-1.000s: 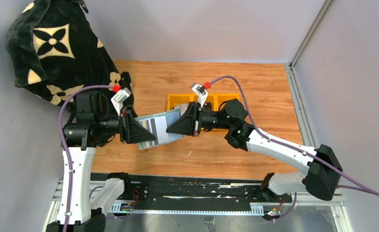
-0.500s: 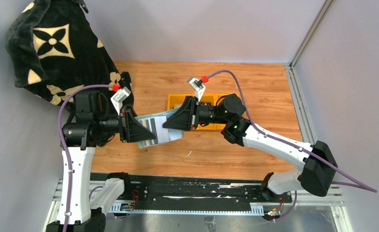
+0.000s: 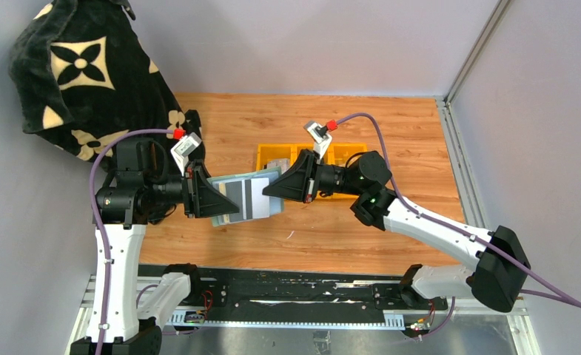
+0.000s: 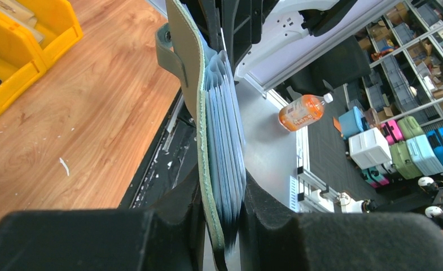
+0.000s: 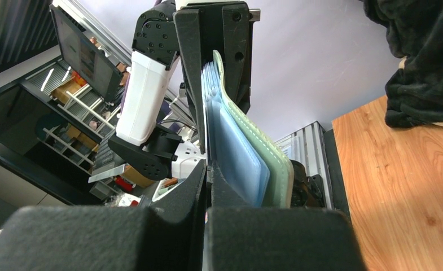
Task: Take the credit cards out of the card holder
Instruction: Remove the credit card from the card holder.
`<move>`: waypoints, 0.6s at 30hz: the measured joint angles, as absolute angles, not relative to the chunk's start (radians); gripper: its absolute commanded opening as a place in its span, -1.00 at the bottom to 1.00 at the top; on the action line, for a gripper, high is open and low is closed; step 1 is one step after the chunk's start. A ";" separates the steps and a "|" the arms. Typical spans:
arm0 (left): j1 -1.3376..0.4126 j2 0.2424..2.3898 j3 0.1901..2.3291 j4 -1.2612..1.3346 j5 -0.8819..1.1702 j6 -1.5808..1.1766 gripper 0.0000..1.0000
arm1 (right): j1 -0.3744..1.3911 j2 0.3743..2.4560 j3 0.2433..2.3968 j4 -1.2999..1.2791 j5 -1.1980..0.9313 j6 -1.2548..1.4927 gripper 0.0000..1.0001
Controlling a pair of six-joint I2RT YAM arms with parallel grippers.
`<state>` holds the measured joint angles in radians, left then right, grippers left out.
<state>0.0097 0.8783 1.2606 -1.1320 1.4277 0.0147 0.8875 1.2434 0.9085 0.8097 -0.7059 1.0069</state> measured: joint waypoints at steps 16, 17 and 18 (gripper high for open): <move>0.010 0.881 1.303 -1.132 1.114 0.049 -0.67 | 0.502 1.098 0.929 0.414 -0.715 0.844 -1.00; 0.010 0.880 1.304 -1.132 1.094 0.051 -0.68 | 0.490 1.112 0.938 0.374 -0.695 0.817 -1.00; 0.010 0.879 1.304 -1.132 1.077 0.053 -0.68 | 0.485 1.133 0.946 0.341 -0.675 0.790 -1.00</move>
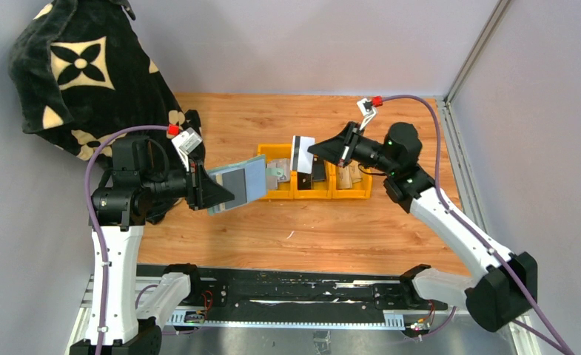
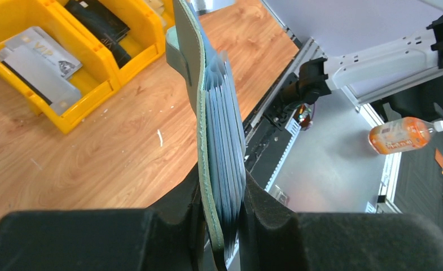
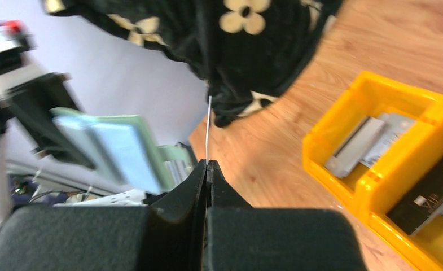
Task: Take the credit cards out of the card holder
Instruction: Remove the credit card from the card holder, then place the credit card in the storage box.
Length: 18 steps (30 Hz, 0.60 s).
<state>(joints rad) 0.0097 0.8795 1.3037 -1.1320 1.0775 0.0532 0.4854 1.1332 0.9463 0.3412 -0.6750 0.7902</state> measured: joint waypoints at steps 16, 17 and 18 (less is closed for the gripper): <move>0.010 0.843 1.314 -1.132 1.122 0.052 -0.78 | 0.640 1.929 1.426 0.072 -0.381 0.601 -1.00; 0.010 0.842 1.314 -1.132 1.125 0.052 -0.78 | 0.647 1.954 1.446 0.068 -0.365 0.601 -1.00; 0.010 0.841 1.314 -1.132 1.129 0.052 -0.78 | 0.655 1.980 1.465 0.062 -0.349 0.601 -1.00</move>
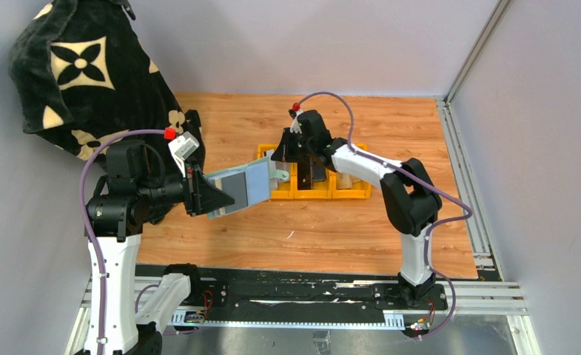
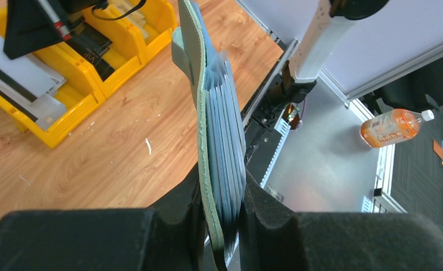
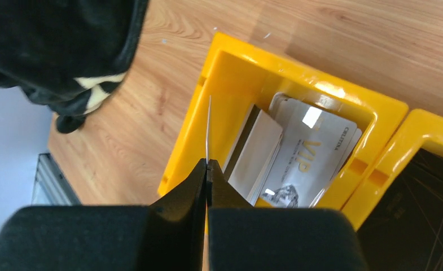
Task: Take the credit cards out of the card holder
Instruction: Place the credit card in the storage box.
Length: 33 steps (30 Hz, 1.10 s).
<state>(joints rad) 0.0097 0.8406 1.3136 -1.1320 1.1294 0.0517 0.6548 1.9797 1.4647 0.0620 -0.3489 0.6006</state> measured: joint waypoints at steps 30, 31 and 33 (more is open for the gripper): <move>0.010 0.798 1.294 -1.132 1.272 0.053 -0.91 | 0.617 1.378 1.356 0.407 -0.742 0.727 0.64; 0.010 0.795 1.291 -1.131 1.273 0.052 -0.91 | 0.630 1.376 1.334 0.428 -0.786 0.746 0.64; 0.010 0.792 1.287 -1.132 1.276 0.052 -0.91 | 0.659 1.377 1.323 0.409 -0.825 0.736 0.65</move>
<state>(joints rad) 0.0097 0.7921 1.2873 -1.1316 1.2758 0.0525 0.6590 1.3766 1.3228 0.4091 -0.8249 0.7361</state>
